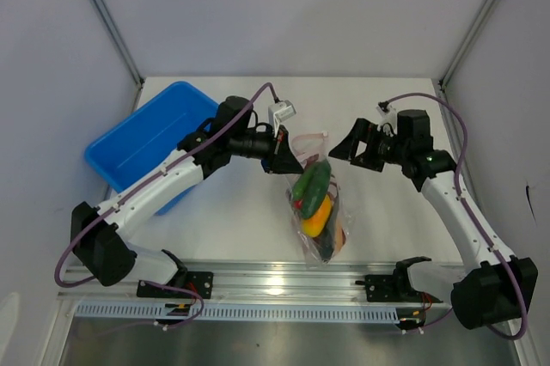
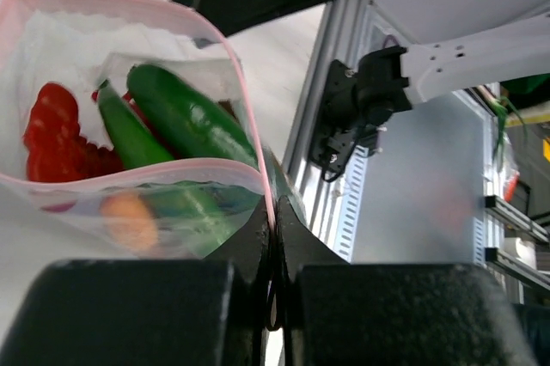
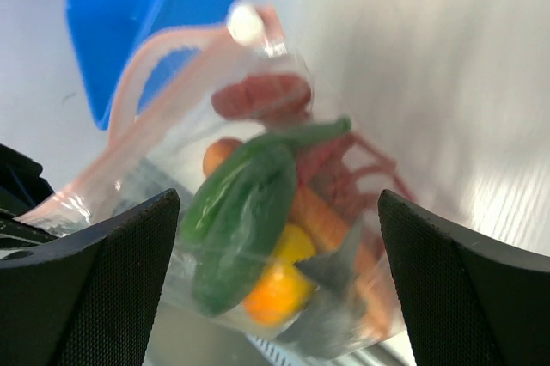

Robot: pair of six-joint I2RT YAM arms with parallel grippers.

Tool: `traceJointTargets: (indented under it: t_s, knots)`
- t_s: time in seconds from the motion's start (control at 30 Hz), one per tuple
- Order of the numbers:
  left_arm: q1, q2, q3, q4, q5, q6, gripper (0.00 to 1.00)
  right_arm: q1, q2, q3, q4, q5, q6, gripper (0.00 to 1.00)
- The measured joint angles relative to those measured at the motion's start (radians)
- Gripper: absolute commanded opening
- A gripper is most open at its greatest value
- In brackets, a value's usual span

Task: Place the food in the zip-top bag and seal the zipper
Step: Adjust the zipper food storage bag at the center of the board.

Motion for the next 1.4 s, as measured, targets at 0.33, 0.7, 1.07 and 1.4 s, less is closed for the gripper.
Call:
traceJointTargets:
  t_s: [0.33,0.7,1.07,1.4]
  knots:
    - [0.008,0.006,0.063,-0.027,0.142,0.007,0.01,-0.130,0.092,-0.090,0.411,-0.315,-0.072,0.93]
    - [0.008,0.006,0.063,-0.018,0.203,-0.020,0.01,-0.149,0.268,-0.165,0.805,-0.541,0.028,0.90]
    - [0.008,0.006,0.050,-0.008,0.216,-0.038,0.00,-0.106,0.344,-0.201,1.179,-0.660,0.282,0.54]
    - [0.009,0.006,0.048,-0.006,0.225,-0.045,0.01,-0.090,0.379,-0.201,1.326,-0.697,0.406,0.24]
